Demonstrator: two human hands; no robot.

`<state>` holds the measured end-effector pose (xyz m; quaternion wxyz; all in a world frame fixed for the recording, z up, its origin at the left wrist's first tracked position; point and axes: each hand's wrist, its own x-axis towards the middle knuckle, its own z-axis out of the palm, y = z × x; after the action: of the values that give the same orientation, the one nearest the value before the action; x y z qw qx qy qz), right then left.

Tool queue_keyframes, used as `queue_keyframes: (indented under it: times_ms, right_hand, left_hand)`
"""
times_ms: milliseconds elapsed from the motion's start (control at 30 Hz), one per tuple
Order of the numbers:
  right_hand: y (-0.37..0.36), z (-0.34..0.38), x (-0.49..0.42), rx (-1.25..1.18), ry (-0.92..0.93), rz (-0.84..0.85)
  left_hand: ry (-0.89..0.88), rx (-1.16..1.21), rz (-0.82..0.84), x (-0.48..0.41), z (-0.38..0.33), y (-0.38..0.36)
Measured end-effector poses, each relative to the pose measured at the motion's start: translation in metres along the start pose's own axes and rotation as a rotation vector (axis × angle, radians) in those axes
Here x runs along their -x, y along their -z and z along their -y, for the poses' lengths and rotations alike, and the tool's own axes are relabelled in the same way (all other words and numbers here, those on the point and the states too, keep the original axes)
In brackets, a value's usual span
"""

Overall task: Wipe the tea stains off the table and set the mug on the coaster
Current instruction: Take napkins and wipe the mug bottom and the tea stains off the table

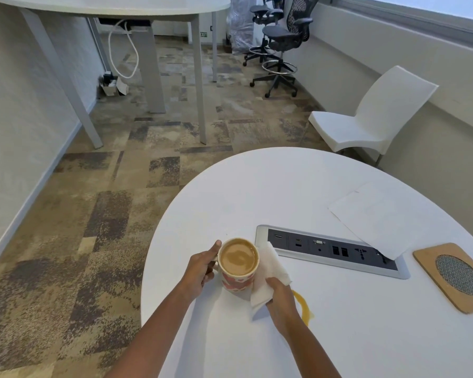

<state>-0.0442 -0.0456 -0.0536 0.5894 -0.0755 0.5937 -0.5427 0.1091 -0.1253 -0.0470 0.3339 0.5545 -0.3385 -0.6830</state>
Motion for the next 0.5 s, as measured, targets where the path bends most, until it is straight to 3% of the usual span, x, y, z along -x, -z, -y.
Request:
queue_keyframes:
  times_ms: [333, 500]
  right_hand:
    - [0.018, 0.025, 0.004, 0.044, 0.097, -0.021]
    - [0.015, 0.033, 0.008, 0.023, 0.099, 0.046]
  left_hand:
    - [0.010, 0.088, 0.006, 0.009, -0.015, 0.008]
    - [-0.033, 0.116, 0.009, 0.025, -0.047, 0.004]
